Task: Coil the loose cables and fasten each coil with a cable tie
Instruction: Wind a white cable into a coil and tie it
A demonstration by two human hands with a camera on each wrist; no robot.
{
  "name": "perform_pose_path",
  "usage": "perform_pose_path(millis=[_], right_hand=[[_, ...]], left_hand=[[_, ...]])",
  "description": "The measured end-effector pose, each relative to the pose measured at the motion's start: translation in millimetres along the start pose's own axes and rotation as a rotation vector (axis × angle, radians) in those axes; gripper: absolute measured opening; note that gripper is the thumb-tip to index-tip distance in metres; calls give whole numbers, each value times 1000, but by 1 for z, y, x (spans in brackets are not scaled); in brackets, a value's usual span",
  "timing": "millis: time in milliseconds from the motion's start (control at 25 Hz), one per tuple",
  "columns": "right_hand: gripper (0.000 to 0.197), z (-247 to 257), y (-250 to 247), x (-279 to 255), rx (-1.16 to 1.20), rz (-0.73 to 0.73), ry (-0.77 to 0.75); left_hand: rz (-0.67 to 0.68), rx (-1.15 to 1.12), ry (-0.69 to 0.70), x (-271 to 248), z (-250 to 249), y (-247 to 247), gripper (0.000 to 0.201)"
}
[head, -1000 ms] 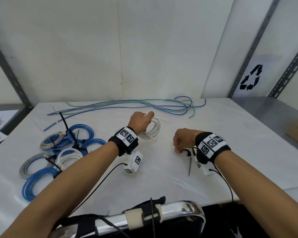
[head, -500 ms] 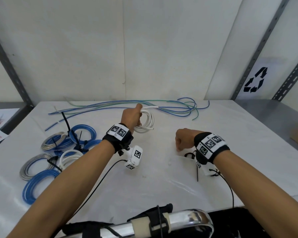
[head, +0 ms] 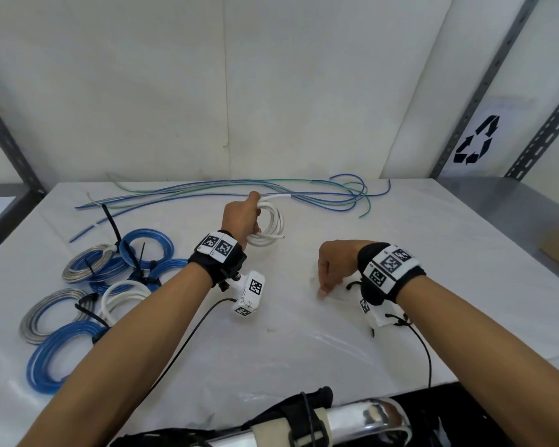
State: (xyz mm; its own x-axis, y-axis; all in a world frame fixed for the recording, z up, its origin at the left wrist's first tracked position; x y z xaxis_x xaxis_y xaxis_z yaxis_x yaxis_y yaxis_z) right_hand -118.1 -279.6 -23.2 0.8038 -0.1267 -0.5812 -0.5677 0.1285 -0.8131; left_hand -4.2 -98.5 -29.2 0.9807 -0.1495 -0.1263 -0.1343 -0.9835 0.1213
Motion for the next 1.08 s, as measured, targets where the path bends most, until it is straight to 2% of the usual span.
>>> perform_pose_path(millis=[80,200,360,440,480,640,800,880,960,1000,1080], right_hand=[[33,6,4,0,-27,-10,-8],[15,15,-4,-4,2,-50,-56],[8,31,-39,-26,429,-384,-280],[6,45,-55,-34,507,-571,-403],[5,52,-61,-33,489,-611,-431],[10,80,-73,-4,253,-587,-344],[7,102,-76,5,91,-845,-236],[26,110,-71,9,126,-917,-207],[47,115,-65,15,169,-900,-189],[46,116,-63,18,156,-900,-176],[28,120,-61,20,108,-931,-165]], left_hand=[[5,4,5,-1,1,3,38],[10,35,36,-1,0,5,38],[-60,118,102,9,-3,-3,39],[-109,148,171,14,-5,-11,45],[-123,167,204,14,-7,-14,46],[-198,142,282,16,-11,-29,43],[-196,279,458,11,-11,-39,42],[-175,315,514,7,-10,-41,43],[-147,319,537,6,-10,-42,45],[-132,322,545,7,-11,-42,45],[-112,329,557,8,-13,-44,47]])
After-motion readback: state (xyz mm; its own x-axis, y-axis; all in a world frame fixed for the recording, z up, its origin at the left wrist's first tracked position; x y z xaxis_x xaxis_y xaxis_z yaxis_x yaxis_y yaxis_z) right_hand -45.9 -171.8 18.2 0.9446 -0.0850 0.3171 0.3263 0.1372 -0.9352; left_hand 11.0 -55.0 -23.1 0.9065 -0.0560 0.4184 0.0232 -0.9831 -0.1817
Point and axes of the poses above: each hand's wrist, its own x-axis towards the middle knuckle, its own y-axis out of the palm, z = x × y, the point moved 2 cm from there along x, towards the middle knuckle, and after that the axes turned 4 degrees about y, right-handed, at the moved point
